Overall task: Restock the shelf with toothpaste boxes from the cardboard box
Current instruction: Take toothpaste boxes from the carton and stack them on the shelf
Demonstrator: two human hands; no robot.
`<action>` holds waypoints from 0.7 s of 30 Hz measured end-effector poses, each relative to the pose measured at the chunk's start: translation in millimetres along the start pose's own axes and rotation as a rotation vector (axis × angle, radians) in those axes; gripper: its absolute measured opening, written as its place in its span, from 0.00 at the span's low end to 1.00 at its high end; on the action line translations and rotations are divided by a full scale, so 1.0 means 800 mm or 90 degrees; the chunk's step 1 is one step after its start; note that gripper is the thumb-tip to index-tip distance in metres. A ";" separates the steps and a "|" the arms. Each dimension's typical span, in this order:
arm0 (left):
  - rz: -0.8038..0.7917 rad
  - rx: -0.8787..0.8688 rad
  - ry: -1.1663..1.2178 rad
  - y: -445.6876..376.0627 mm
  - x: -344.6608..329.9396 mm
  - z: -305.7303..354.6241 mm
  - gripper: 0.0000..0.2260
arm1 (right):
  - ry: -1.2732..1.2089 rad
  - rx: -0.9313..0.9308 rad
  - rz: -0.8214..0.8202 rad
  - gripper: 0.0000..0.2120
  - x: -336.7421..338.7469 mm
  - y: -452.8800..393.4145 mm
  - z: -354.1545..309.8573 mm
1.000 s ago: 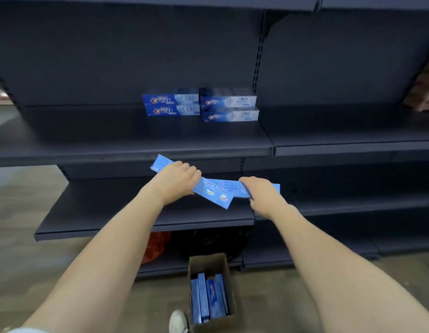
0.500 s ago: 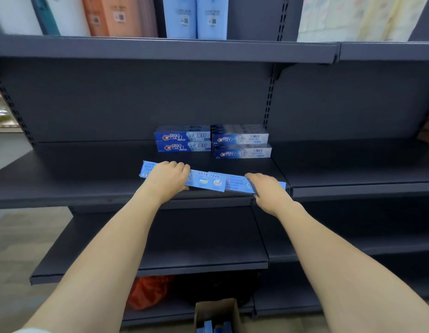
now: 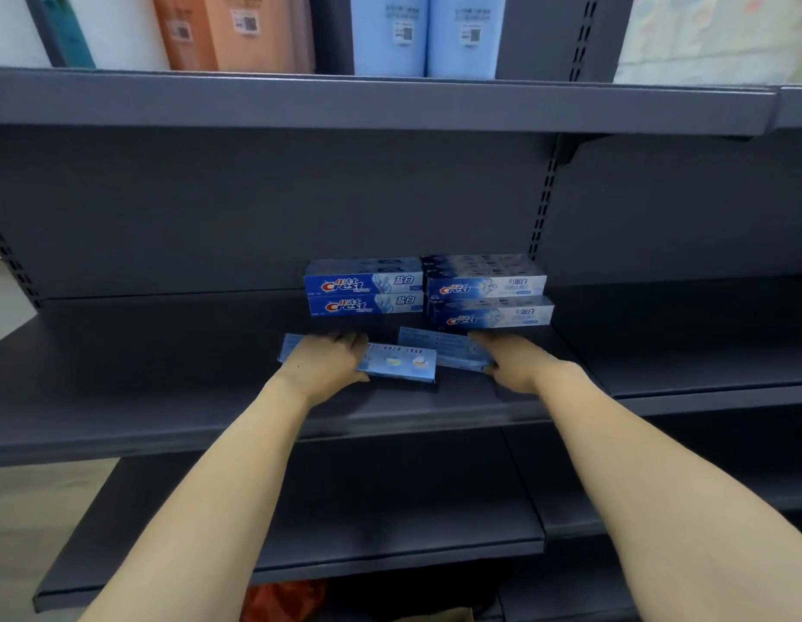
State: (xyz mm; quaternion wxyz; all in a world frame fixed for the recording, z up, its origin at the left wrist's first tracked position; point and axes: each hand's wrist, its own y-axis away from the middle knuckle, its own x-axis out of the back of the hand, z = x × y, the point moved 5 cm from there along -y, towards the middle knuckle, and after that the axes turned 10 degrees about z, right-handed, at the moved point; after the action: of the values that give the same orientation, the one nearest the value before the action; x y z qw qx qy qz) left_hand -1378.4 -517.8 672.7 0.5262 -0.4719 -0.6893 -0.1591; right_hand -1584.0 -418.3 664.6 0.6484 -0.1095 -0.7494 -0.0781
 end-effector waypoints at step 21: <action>-0.047 -0.031 0.163 -0.043 -0.015 -0.005 0.27 | -0.080 -0.001 -0.064 0.18 0.014 -0.041 0.019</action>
State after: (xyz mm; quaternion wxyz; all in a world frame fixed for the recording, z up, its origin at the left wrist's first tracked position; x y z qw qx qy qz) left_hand -1404.5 -544.0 672.9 0.5922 -0.4343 -0.6293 -0.2544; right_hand -1609.3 -445.5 674.6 0.5952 -0.0771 -0.7931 -0.1043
